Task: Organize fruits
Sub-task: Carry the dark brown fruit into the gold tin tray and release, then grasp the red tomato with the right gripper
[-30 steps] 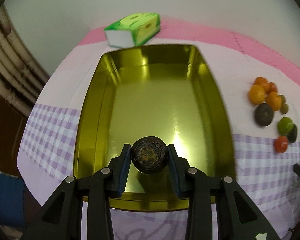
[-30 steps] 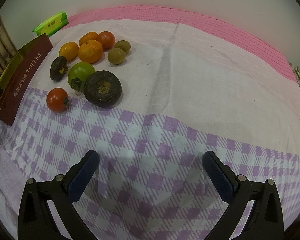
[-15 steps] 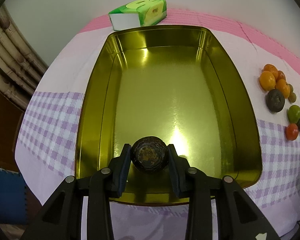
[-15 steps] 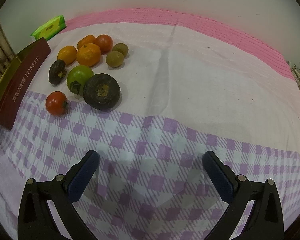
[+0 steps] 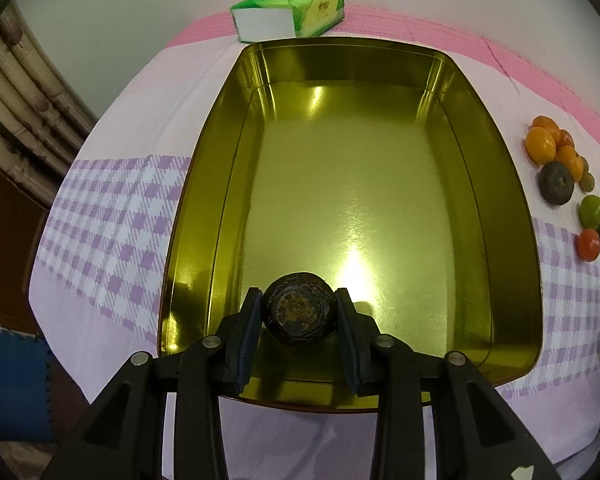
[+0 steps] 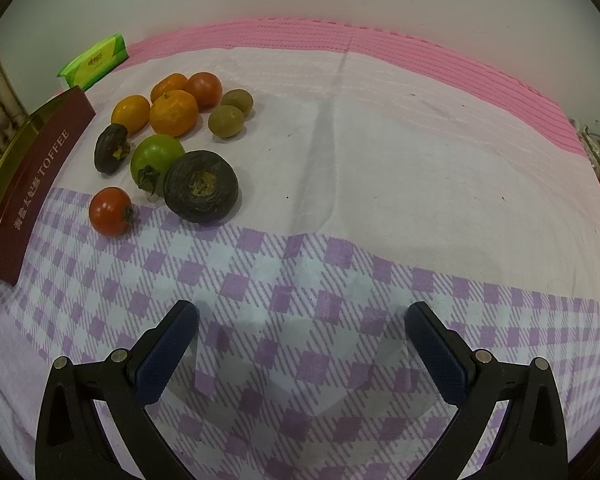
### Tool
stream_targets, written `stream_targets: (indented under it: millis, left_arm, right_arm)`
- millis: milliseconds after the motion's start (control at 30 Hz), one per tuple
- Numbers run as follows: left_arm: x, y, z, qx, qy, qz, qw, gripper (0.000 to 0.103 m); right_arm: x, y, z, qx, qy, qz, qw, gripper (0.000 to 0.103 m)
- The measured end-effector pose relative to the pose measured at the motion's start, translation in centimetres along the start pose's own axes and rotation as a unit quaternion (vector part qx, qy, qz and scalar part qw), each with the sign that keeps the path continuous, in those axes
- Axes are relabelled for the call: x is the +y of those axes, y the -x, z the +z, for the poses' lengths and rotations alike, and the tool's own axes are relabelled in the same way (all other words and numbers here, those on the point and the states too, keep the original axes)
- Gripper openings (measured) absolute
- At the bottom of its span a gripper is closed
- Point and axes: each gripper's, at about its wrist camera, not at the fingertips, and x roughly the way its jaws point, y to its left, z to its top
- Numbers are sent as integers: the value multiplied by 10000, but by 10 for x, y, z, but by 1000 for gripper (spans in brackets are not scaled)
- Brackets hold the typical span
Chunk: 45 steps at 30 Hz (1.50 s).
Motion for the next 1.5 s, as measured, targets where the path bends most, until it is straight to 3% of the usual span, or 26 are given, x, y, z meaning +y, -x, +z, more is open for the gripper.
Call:
stream_targets:
  millis: [333,600,733,800,867,1067,1133,1200,1267,1500]
  left_arm:
    - [-3,2,2,-103,-47,61,9999,34]
    - [-5,12,3,-315,-46,16,9995,51]
    - [-6,21,4,-471,-27,-107,9988,53]
    - [-6,25,3,-546,-3,-157,9984,65]
    - [-5,29,3,-658,2,-137,9977,66]
    - [-5,40,1,-840,11,-151,9964,67]
    - [-3,44,0,-894,54,-179,9958,67]
    - [0,47,0,-918,114,-208,9955,73]
    - [2,50,0,-968,173,-220,9949,77]
    - [11,61,-4,-1104,335,-123,9932,79]
  right_arm:
    - [0,0,0,16,-28,-14,10000,103]
    - [4,-2,4,110,-47,-20,9999,103]
    - [18,-1,2,163,126,36,9998,103]
    - [29,1,2,128,290,14,9995,101]
    - [41,2,2,124,442,52,9989,99]
    - [70,7,7,-16,680,219,9974,90]
    - [77,7,10,11,661,416,9969,78]
    - [82,6,15,52,601,555,9966,74]
    - [90,6,16,37,634,581,9963,73]
    - [106,0,32,-33,662,599,9960,60]
